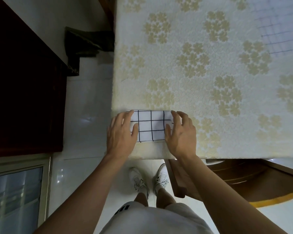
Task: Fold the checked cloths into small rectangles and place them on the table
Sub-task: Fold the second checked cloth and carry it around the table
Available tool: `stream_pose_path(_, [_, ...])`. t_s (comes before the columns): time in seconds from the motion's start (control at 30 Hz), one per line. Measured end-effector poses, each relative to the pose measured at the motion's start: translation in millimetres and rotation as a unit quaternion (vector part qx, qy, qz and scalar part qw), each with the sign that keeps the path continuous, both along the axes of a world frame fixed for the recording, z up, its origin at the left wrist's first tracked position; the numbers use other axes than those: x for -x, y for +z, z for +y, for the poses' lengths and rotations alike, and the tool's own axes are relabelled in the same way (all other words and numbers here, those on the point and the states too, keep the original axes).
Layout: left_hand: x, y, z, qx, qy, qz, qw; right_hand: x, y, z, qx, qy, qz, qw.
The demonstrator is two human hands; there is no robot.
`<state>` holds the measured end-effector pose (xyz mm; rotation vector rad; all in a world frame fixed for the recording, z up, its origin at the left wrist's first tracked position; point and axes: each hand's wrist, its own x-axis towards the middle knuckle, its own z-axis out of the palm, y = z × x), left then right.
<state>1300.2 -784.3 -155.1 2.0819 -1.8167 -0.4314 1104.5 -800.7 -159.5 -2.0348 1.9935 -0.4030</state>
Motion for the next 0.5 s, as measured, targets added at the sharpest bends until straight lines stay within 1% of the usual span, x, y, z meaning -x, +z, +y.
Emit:
stream_pose_path(0.13, [1.0, 23.0, 6.5, 0.001, -0.055, -0.061, 0.997, 0.4, 30.9, 3.2, 0.039, 0.049, 0.035, 0.997])
stream_pose_path(0.27, [5.0, 44.0, 19.0, 0.023, -0.072, -0.088, 0.993, -0.1, 54.8, 11.7, 0.089, 0.113, 0.052, 0.988])
stream_pose_path(0.37, [9.8, 57.7, 29.6, 0.040, -0.085, -0.106, 0.990, -1.7, 66.5, 23.2, 0.094, 0.146, 0.068, 0.983])
stream_pose_path(0.5, [13.5, 68.2, 44.1, 0.047, -0.093, -0.130, 0.986, -3.2, 74.3, 41.3, 0.086, 0.152, 0.072, 0.982])
